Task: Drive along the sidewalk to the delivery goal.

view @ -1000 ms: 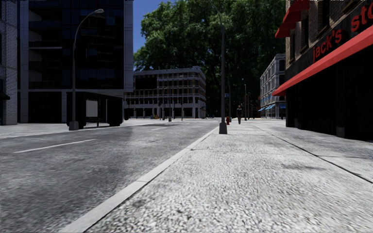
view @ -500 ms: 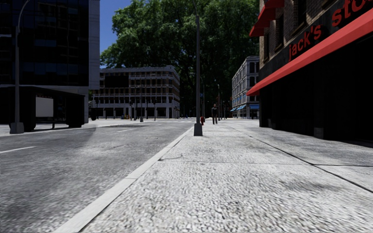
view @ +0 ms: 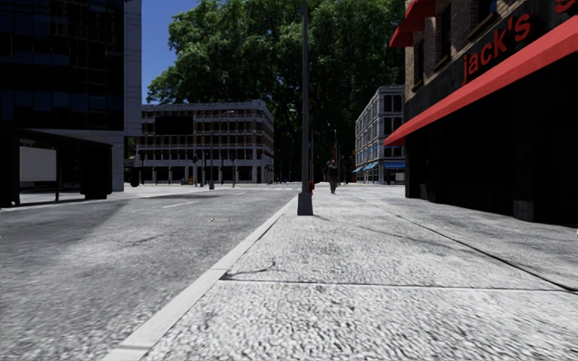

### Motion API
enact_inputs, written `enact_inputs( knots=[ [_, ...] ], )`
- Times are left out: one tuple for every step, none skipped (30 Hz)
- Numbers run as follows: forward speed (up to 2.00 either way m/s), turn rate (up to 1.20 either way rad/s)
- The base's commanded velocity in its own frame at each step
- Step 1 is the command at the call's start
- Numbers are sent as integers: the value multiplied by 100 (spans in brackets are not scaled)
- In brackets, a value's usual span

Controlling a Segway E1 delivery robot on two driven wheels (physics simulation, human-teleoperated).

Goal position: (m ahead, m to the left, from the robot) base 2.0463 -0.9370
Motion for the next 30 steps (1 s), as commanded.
enact_inputs(
  knots=[
    [200, -99],
    [200, -9],
    [200, -9],
    [200, -1],
    [200, 0],
    [200, 0],
    [200, 0],
    [200, 0],
    [200, 0],
    [200, 0],
    [200, 0],
    [200, 0],
    [200, 0],
    [199, 0],
    [199, 0],
    [190, 0],
    [177, 0],
    [161, 0],
    [142, 0],
    [142, 0],
    [117, 0],
    [90, 0],
    [54, 0],
    [54, 0],
    [17, 0],
    [0, 0],
    [0, 0],
    [0, 0],
    [0, 0],
    [0, 0]
  ],
)
